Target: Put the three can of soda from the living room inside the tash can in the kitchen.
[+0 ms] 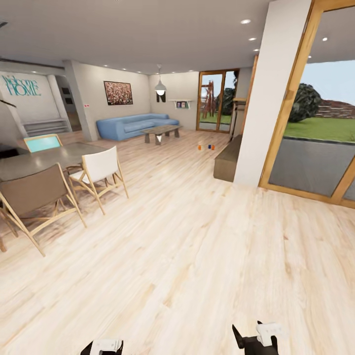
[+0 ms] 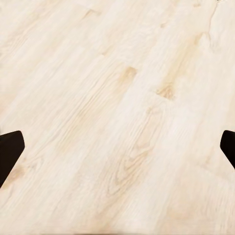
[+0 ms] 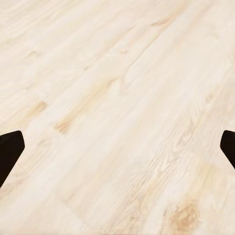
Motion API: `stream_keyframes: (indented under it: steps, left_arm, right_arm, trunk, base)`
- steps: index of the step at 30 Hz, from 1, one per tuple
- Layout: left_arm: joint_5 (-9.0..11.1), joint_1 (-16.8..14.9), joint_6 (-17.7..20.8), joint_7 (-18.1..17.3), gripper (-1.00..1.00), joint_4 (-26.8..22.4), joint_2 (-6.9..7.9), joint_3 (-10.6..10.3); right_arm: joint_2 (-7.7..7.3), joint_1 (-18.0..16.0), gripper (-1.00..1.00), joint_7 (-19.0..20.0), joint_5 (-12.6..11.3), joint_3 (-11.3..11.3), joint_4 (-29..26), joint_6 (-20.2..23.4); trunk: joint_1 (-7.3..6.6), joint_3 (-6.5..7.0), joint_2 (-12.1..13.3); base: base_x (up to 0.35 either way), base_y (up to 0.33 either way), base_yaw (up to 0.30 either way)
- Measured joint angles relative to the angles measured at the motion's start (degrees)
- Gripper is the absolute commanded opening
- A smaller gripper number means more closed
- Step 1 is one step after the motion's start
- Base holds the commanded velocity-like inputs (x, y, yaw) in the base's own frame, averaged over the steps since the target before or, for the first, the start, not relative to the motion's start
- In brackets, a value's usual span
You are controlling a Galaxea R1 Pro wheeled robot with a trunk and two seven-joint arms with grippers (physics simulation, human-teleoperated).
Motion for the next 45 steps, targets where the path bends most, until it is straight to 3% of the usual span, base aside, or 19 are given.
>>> stream_keyframes:
  steps: [14,45]
  left_arm:
    - [0.0,0.02,0.0,0.0,1.0,0.0,0.0,-0.01]
    - [0.0,0.02,0.0,0.0,1.0,0.0,0.0,-0.04]
  right_arm:
    - [-0.07,0.0,1.0,0.0,-0.01,1.26,0.07,0.0]
    - [-0.09,0.0,1.0,0.0,-0.02,1.49,0.11,0.0]
  trunk:
    - [0.0,0.0,0.0]
    - [0.0,0.0,0.0]
  base:
    - [0.0,0.0,0.251]
    - [0.0,0.0,0.249]
